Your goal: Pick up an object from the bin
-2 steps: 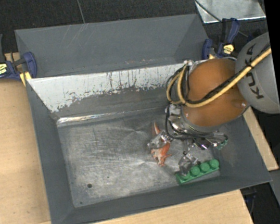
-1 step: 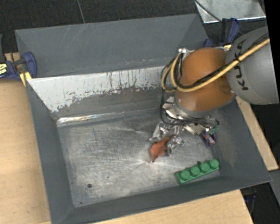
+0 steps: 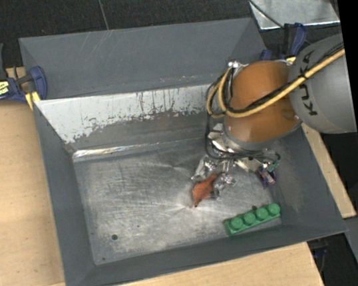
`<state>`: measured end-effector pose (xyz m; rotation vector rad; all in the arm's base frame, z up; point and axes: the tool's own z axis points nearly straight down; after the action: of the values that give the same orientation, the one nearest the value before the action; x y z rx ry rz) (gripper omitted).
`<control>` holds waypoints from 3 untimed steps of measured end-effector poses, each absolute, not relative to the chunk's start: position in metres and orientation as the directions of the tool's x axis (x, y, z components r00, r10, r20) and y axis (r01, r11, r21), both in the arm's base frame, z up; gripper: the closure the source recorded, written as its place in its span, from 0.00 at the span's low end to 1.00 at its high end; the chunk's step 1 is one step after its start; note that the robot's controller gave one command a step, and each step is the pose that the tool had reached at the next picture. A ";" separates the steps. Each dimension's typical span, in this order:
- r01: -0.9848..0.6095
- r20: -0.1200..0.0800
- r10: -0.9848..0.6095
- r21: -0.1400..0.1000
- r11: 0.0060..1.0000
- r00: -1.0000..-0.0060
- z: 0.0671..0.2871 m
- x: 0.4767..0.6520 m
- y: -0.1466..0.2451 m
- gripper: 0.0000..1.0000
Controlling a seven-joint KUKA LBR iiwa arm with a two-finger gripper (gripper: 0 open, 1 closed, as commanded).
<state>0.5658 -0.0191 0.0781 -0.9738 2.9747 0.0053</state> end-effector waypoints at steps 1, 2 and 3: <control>-0.576 0.001 -0.576 0.005 0.818 -0.818 0.113 0.548 -0.031 1.00; -0.579 -0.009 -0.579 -0.007 0.815 -0.815 0.136 0.549 -0.034 1.00; -0.578 0.007 -0.578 0.008 0.816 -0.816 0.152 0.553 -0.035 1.00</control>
Offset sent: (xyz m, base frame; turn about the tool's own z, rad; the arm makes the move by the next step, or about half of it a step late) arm -0.0257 -0.0107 -0.0015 -0.0167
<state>0.5533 -0.0346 0.1521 -0.9562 3.0021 0.0081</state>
